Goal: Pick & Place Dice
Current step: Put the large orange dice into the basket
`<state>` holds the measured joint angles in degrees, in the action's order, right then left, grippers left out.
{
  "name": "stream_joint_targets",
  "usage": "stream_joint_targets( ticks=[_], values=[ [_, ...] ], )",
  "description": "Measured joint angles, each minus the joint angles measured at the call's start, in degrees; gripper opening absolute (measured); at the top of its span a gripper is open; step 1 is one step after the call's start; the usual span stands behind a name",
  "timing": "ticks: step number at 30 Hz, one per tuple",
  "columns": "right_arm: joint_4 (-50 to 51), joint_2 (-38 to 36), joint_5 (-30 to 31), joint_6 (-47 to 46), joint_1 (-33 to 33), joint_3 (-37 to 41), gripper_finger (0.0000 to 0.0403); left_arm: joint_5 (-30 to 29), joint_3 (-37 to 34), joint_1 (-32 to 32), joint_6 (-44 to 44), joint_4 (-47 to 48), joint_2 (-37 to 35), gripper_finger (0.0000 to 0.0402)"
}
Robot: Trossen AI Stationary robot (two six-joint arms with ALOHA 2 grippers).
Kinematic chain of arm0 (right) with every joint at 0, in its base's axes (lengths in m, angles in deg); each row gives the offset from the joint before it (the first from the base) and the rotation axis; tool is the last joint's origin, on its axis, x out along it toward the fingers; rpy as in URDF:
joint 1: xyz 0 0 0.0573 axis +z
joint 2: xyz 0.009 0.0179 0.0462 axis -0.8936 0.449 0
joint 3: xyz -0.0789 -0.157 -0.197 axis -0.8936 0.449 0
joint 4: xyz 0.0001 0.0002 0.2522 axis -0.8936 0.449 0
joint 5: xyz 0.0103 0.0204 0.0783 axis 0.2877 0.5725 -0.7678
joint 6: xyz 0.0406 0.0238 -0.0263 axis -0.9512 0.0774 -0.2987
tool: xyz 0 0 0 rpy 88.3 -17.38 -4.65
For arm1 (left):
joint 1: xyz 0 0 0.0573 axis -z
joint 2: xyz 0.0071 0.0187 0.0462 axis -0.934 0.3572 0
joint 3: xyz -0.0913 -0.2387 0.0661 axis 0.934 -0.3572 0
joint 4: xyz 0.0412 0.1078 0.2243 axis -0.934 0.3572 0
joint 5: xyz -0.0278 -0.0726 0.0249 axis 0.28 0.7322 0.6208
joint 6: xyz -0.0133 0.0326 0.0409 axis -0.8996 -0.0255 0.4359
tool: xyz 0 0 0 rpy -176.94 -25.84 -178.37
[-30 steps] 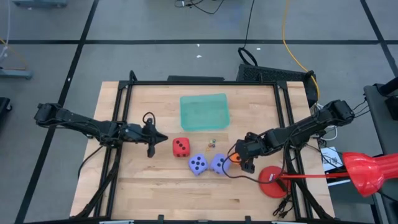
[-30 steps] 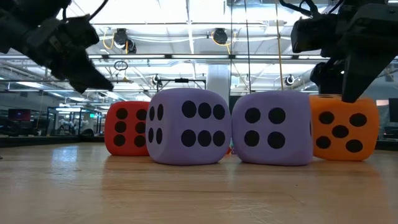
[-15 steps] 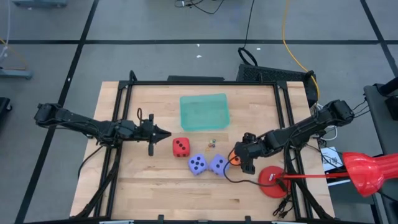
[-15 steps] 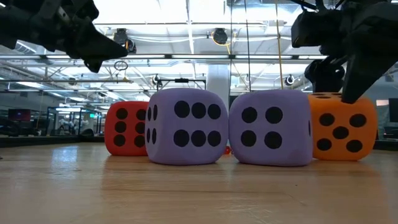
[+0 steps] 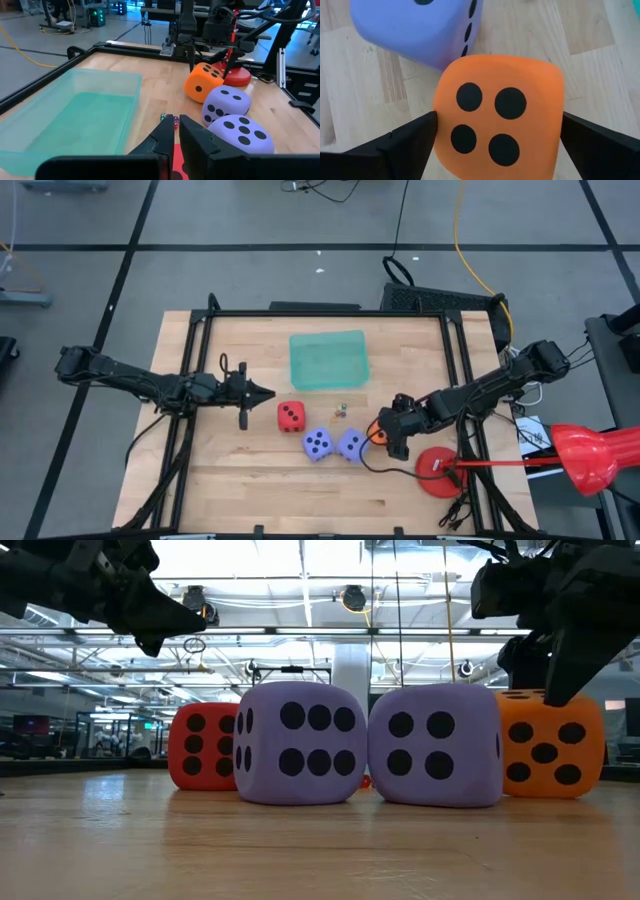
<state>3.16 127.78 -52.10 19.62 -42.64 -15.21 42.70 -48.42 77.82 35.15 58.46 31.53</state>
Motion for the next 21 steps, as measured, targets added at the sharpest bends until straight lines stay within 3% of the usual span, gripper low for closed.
stream_joint_targets(
  ticks=[6, 21],
  values=[
    [-1.37, -0.20, 1.31, -4.04, -0.02, 1.58, 0.0393, 0.02, 0.00, 0.00, -0.04, 0.02, 0.00, 0.0035],
    [-4.26, -0.14, 1.52, -1.75, -1.15, 1.88, 0.0393, 0.59, 0.00, 0.00, -1.17, 0.13, 0.00, 0.0035]
  ],
)
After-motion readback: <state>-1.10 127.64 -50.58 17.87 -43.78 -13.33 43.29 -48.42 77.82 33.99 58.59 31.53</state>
